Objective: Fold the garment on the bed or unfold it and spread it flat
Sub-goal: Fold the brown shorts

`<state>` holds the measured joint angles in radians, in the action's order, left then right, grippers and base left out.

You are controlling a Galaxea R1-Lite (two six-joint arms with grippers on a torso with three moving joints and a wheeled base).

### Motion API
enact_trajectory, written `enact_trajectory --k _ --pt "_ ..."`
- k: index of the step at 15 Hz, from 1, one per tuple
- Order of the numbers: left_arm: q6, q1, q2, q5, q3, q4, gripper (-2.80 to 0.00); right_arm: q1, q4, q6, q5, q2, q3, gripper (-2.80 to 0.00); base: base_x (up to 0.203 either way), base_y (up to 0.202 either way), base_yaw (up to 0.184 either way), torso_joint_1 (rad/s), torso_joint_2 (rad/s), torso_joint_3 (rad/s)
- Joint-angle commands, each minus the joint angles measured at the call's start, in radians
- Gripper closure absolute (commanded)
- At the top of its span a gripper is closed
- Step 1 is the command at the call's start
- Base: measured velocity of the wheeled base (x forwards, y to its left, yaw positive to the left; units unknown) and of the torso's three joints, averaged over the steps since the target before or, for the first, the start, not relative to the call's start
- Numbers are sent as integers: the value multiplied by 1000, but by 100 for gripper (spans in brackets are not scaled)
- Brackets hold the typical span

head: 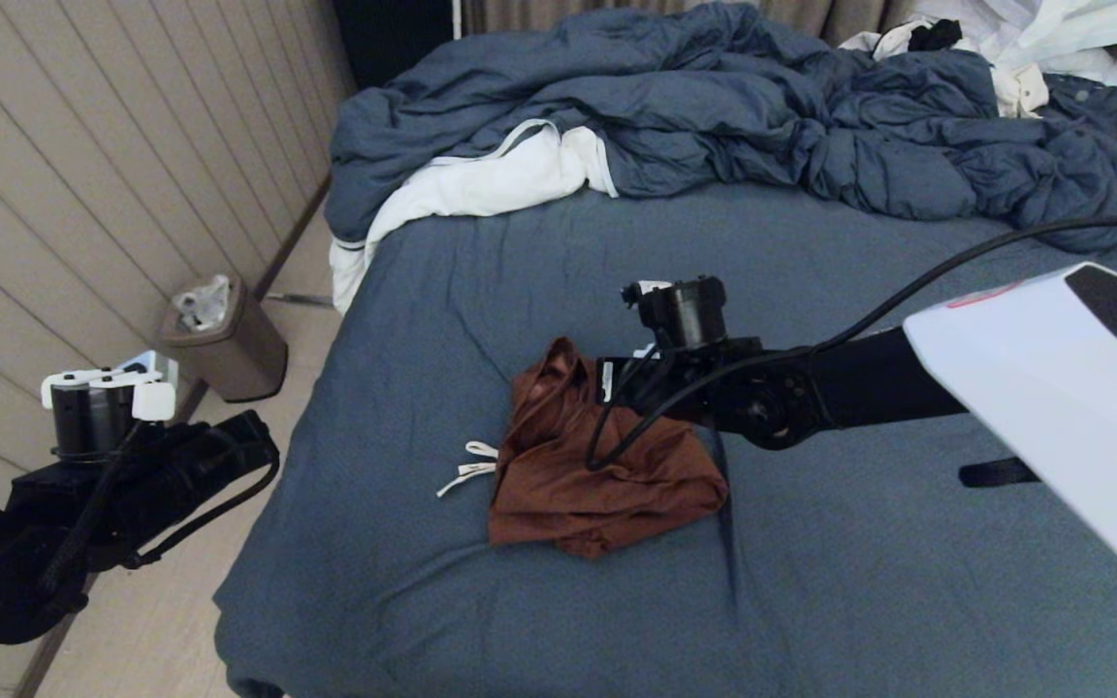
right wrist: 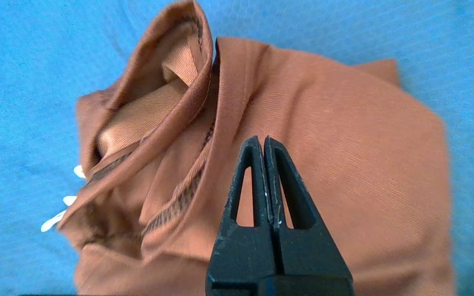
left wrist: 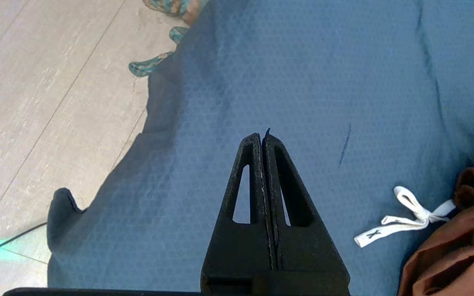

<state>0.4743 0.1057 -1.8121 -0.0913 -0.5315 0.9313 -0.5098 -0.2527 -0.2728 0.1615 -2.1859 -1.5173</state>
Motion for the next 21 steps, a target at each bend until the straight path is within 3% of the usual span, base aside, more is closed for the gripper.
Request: enact_trajectory --k 1,9,12,15,17,21 --pt "3 0 2 -1 1 6 0 -5 22 -2 1 -80 -71 0 0 0 0 0 0 0" --pt "3 -2 -9 1 -4 6 0 -70 125 -3 21 -211 -306 0 0 0 0 0 0 0" --pt "3 -24 -18 1 -15 8 0 -121 156 0 92 -296 -439 0 0 0 0 0 0 0" --pt "3 -24 -34 0 -14 36 0 -187 125 12 137 -315 -443 0 0 0 0 0 0 0" --pt "3 -24 -55 -2 -13 61 0 -235 57 31 216 -301 -442 0 0 0 0 0 0 0" --pt "3 -24 -52 -2 -13 61 0 -276 53 61 236 -276 -440 0 0 0 0 0 0 0"
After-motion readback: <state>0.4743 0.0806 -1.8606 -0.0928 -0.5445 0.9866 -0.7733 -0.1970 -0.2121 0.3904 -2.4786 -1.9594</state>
